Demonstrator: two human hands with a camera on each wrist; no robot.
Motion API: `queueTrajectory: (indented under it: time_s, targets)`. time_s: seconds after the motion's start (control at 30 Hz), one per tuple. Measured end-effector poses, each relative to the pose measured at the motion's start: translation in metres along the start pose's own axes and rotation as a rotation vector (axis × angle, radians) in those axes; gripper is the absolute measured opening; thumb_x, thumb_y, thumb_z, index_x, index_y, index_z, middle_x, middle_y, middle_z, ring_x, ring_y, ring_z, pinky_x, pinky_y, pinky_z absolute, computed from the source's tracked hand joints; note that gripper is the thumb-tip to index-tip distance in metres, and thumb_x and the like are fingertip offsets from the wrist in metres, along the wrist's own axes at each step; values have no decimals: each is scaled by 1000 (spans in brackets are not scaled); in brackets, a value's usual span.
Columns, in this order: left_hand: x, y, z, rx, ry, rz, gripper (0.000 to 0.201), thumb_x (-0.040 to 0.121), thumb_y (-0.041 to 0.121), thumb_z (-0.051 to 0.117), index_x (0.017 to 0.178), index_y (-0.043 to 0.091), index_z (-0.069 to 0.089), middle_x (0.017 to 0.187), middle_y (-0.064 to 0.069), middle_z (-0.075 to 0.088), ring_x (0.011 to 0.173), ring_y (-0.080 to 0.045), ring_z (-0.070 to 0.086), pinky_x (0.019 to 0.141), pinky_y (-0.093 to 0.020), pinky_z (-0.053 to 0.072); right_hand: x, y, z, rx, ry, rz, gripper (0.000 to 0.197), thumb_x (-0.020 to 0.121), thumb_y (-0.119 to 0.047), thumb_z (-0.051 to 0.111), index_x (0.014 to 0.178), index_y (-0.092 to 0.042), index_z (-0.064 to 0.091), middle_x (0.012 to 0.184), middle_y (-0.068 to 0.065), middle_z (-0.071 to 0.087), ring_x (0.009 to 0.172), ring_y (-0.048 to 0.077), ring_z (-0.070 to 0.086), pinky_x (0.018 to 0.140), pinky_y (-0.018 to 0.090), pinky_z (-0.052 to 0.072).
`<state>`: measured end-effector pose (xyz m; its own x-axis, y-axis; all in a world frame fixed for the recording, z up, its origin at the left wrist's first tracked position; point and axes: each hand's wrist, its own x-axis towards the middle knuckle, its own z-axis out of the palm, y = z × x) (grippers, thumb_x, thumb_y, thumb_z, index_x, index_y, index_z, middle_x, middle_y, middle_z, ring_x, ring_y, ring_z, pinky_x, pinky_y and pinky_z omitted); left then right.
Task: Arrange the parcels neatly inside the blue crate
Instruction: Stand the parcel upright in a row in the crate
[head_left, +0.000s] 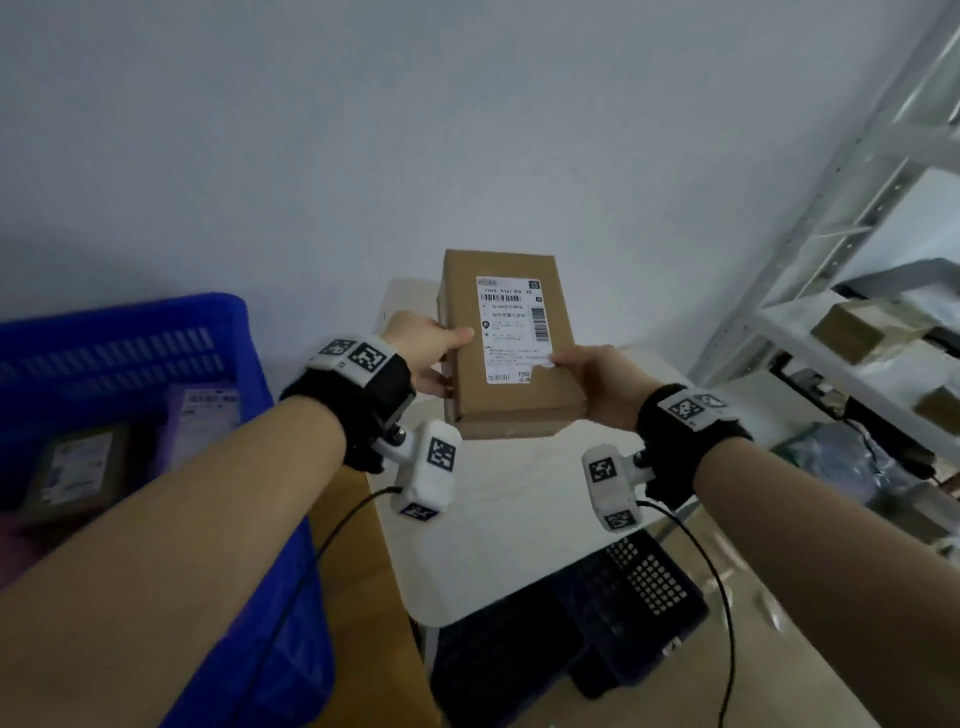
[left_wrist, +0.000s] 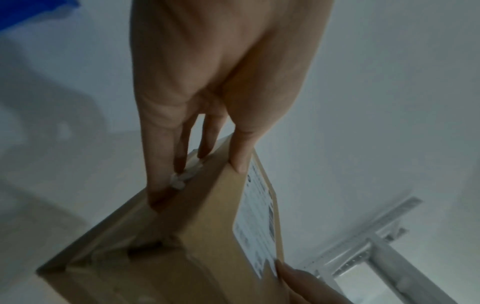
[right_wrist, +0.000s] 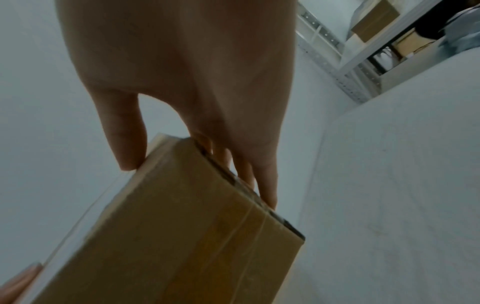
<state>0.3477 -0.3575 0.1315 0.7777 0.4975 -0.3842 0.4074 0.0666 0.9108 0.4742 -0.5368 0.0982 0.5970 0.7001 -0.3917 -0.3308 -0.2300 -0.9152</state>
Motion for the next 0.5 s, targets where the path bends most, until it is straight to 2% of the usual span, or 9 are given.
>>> queueTrajectory:
  time_s: [0.1, 0.17, 0.23, 0.33, 0.4, 0.47, 0.5]
  targets:
    - [15, -43, 32, -40, 78, -117, 23, 89, 17, 63, 108, 4, 55, 103, -14, 60, 86, -34, 63, 71, -43, 55, 16, 45, -15, -7, 63, 96, 64, 65, -17, 64, 128, -12, 55, 132, 12, 58, 125, 34, 51, 106, 51, 40]
    - [27, -75, 45, -51, 127, -189, 14, 88, 15, 64, 95, 7, 56, 103, -15, 63, 90, -34, 65, 77, -46, 57, 28, 77, -19, -19, 81, 161, 65, 63, -13, 65, 127, -12, 54, 131, 12, 58, 124, 33, 51, 107, 51, 40]
    - [37, -104, 54, -67, 170, -250, 12, 87, 14, 64, 82, 11, 54, 107, -18, 65, 97, -36, 65, 83, -50, 56, 41, 108, -23, -10, 86, 229, 59, 69, -7, 65, 126, -10, 54, 128, 12, 60, 120, 32, 53, 105, 47, 43]
    - [46, -140, 60, -96, 207, -324, 13, 88, 8, 61, 79, 14, 55, 111, -19, 64, 99, -35, 63, 79, -43, 56, 58, 145, -24, 7, 109, 305, 46, 81, 2, 59, 125, -9, 52, 121, 10, 62, 116, 31, 54, 99, 45, 47]
    - [49, -161, 63, -131, 220, -360, 6, 89, 6, 58, 89, 12, 61, 112, -17, 65, 97, -33, 63, 76, -38, 54, 65, 163, -23, 27, 117, 346, 47, 82, 3, 58, 126, -10, 50, 120, 9, 61, 112, 30, 55, 89, 42, 51]
    - [53, -182, 65, -172, 233, -385, 26, 91, 6, 56, 116, 9, 62, 117, -15, 65, 104, -32, 62, 82, -38, 53, 69, 174, -22, 39, 95, 369, 42, 85, 3, 56, 124, -13, 52, 112, 6, 63, 101, 25, 56, 74, 35, 50]
    - [53, -191, 65, -190, 241, -403, 35, 92, 4, 55, 126, 9, 58, 121, -14, 64, 109, -32, 61, 85, -38, 51, 71, 178, -22, 36, 83, 376, 39, 87, 3, 54, 122, -14, 53, 106, 4, 63, 96, 23, 56, 72, 33, 49]
